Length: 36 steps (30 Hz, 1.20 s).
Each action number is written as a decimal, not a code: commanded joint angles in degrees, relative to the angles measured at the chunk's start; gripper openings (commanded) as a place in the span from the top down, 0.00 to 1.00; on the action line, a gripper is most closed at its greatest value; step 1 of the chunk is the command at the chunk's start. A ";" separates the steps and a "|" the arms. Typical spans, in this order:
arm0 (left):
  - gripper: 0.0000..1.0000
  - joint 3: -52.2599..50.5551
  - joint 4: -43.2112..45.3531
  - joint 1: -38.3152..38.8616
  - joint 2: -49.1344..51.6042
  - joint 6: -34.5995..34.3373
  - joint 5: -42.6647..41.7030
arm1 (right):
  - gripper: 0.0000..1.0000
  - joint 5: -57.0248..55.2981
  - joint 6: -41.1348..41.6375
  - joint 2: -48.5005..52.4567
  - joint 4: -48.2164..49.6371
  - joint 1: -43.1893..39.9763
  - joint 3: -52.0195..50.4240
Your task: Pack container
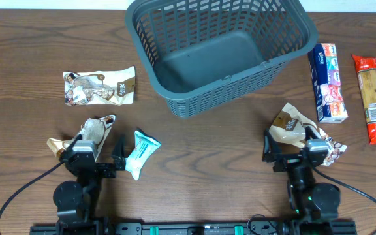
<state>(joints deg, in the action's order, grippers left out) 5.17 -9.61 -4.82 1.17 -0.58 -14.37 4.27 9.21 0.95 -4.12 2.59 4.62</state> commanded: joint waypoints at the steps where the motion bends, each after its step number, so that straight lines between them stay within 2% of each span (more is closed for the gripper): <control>1: 0.01 6.60 -0.42 -0.24 2.69 -2.58 -10.49 | 0.01 -0.81 -0.24 0.52 0.39 -0.37 9.01; 6: 0.01 20.04 -6.64 -0.24 11.21 -2.51 -20.57 | 0.01 -0.83 -4.85 8.26 -8.52 -1.22 28.92; 8: 0.01 26.34 -11.96 -0.24 15.47 -2.54 -26.51 | 0.01 0.20 -4.85 14.40 -16.74 -1.22 39.54; 11: 0.01 34.80 -20.44 -0.24 21.68 -2.54 -40.63 | 0.01 6.97 -5.77 25.22 -30.75 -1.22 56.48; 13: 0.01 37.83 -22.51 -0.24 24.70 -2.54 -50.49 | 0.01 15.02 -7.89 32.33 -39.41 -1.20 67.60; 15: 0.01 38.47 -22.16 -0.26 26.56 -2.60 -56.76 | 0.01 22.36 -10.54 38.25 -46.10 -1.20 76.89; 18: 0.01 38.38 -24.09 -0.26 28.04 -2.60 -59.19 | 0.01 25.90 -12.04 44.19 -54.84 -1.22 86.42; 21: 0.01 38.36 -24.11 -0.26 28.44 -2.99 -59.19 | 0.01 27.65 -10.62 46.38 -59.39 -1.22 89.18; 24: 0.01 38.36 -24.24 -0.24 28.41 -6.32 -60.26 | 0.01 28.48 -10.80 46.84 -63.32 -1.22 88.85; 28: 0.01 38.36 -24.24 -0.26 28.41 -18.53 -60.26 | 0.01 27.26 -10.47 46.95 -65.59 -1.22 88.85; 31: 0.01 38.36 -24.30 -0.26 28.41 -29.03 -60.26 | 0.01 27.23 -6.93 46.95 -63.63 -1.22 88.91; 33: 0.01 38.36 -24.17 -0.26 28.41 -30.25 -60.22 | 0.01 27.23 -5.40 46.95 -61.44 -1.22 88.91; 36: 0.01 38.36 -23.54 -0.26 28.46 -27.32 -56.68 | 0.01 27.19 -4.98 47.01 -58.64 -1.22 88.94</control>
<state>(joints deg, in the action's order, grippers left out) 42.87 -33.47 -4.82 29.58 -24.71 -72.99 30.74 2.02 47.66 -63.90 1.72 92.79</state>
